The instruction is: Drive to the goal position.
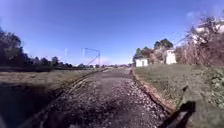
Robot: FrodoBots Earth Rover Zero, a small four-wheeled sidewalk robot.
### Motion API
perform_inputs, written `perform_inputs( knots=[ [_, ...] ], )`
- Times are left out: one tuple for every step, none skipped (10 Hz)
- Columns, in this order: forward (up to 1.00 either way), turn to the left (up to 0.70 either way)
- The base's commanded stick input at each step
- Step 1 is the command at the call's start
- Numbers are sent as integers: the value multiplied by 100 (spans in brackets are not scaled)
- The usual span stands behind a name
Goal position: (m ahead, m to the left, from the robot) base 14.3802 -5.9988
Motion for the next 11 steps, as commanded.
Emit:
perform_inputs(
  knots=[
    [100,0],
    [100,0],
    [100,0],
    [100,0],
    [100,0],
    [100,0],
    [100,0],
    [100,0],
    [100,0],
    [100,0],
    [100,-9]
  ],
)
